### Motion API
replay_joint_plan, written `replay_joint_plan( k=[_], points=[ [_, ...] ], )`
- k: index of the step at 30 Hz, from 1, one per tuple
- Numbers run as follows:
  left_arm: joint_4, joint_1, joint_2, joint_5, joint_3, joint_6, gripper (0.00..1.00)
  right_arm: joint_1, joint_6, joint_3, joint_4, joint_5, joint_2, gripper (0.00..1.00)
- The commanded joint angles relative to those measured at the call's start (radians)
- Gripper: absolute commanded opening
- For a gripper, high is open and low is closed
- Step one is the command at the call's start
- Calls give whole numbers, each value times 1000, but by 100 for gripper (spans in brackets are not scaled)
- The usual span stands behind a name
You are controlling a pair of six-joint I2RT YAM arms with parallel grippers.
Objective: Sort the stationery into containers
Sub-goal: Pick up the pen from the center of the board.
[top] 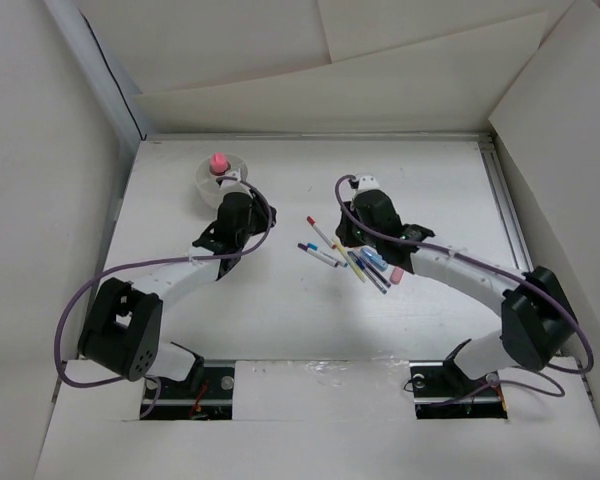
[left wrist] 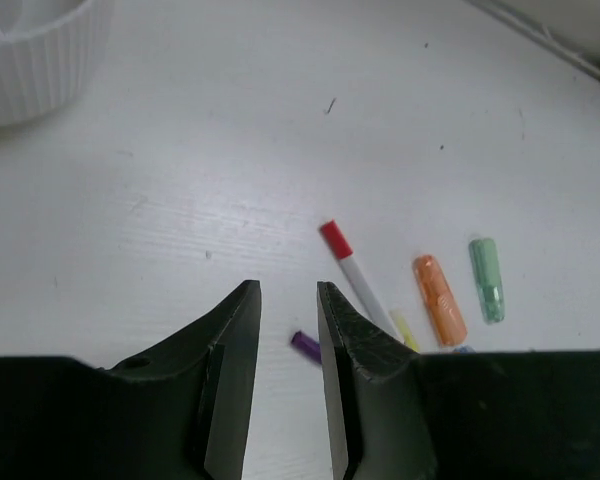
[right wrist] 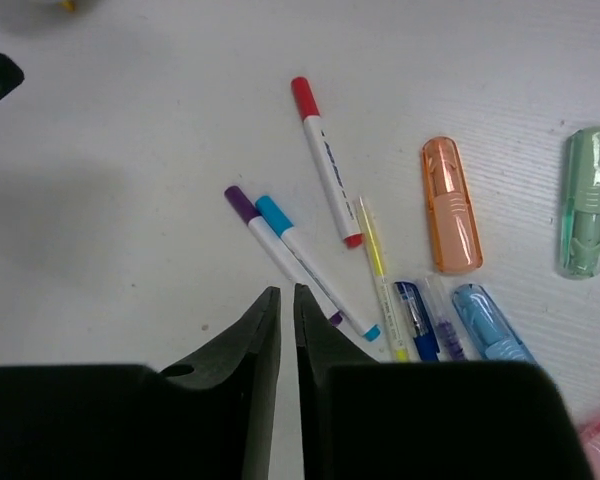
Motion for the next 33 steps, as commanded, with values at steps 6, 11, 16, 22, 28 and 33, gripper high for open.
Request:
replay_joint_plan(
  k=[6, 11, 16, 22, 28, 33],
  points=[
    [144, 3, -61, 153, -55, -26, 25, 5, -74, 198, -91, 24, 248, 30],
    [196, 3, -39, 186, -85, -8, 25, 5, -74, 234, -110, 52, 347, 14],
    [227, 3, -19, 226, -85, 26, 25, 5, -74, 264, -120, 72, 406, 26],
    [236, 3, -30, 246, -95, 37, 25, 5, -84, 301, -130, 96, 448, 30],
    [236, 3, -39, 246, -104, 37, 25, 5, -84, 323, -139, 85, 479, 31],
    [186, 3, -39, 201, -90, 37, 25, 5, -84, 332, -130, 67, 489, 28]
  ],
)
